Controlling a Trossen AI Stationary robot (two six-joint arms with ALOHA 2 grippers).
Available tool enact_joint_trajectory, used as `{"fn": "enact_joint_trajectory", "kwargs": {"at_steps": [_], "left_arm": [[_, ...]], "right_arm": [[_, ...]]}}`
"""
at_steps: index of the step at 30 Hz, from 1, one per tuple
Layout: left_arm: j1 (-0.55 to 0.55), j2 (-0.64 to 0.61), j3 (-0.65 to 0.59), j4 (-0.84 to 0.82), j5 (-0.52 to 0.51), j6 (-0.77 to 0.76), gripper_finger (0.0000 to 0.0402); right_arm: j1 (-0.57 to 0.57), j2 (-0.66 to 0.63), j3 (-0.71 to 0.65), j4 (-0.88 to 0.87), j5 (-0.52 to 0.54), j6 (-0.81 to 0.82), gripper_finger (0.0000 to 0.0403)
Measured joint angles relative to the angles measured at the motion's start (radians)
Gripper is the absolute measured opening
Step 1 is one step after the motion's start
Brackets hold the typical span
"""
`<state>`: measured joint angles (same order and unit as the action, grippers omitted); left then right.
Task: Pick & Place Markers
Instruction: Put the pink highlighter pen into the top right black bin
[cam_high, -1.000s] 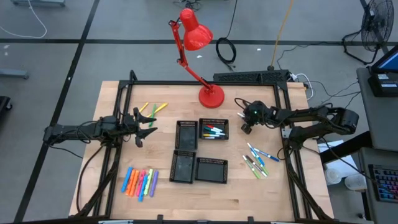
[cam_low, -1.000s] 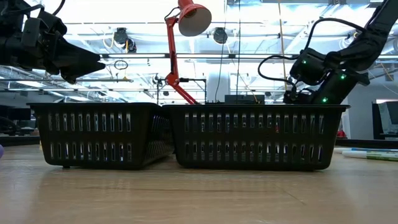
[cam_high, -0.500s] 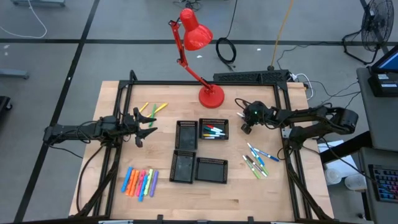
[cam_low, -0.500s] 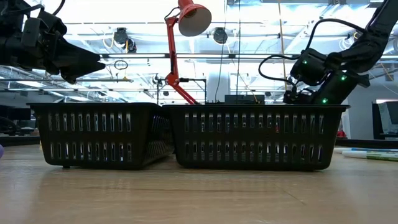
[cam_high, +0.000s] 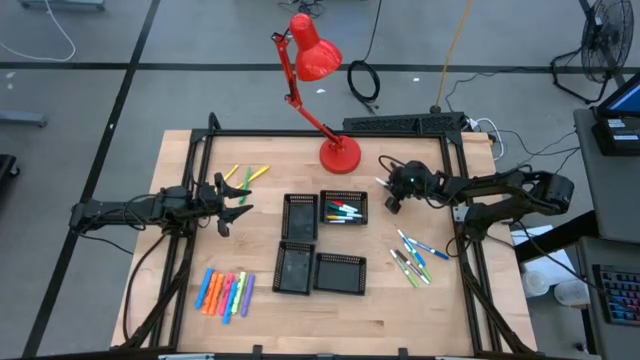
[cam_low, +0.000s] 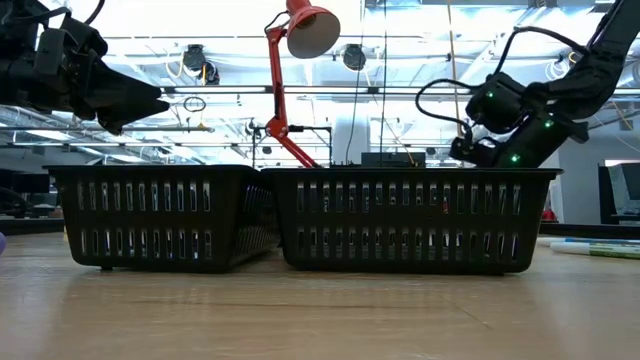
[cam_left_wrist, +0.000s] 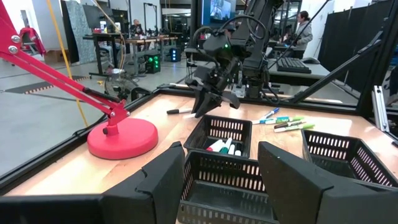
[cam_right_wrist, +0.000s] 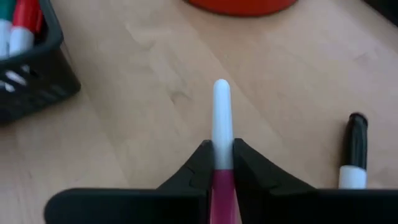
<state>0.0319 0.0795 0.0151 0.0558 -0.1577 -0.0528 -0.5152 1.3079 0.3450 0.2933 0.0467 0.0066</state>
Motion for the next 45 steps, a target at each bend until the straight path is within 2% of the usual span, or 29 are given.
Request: {"fn": "enact_joint_trajectory", "kwargs": {"at_steps": [14,19,28,45], "left_arm": [[0.0,0.0,0.0,0.0,0.0,0.0,0.0209],[0.0,0.0,0.0,0.0,0.0,0.0,0.0209],[0.0,0.0,0.0,0.0,0.0,0.0,0.0209],[0.0,0.0,0.0,0.0,0.0,0.0,0.0209]], "right_arm": [[0.061,-0.001,0.002,0.173,-0.003,0.024,0.0029],[0.1,-0.002,0.003,0.261,-0.077,0.027,0.0035],[0.192,-0.002,0.003,0.4,-0.13,0.045,0.0033],[0.347,-0.002,0.1,0.405,-0.127,0.061,0.0033]]}}
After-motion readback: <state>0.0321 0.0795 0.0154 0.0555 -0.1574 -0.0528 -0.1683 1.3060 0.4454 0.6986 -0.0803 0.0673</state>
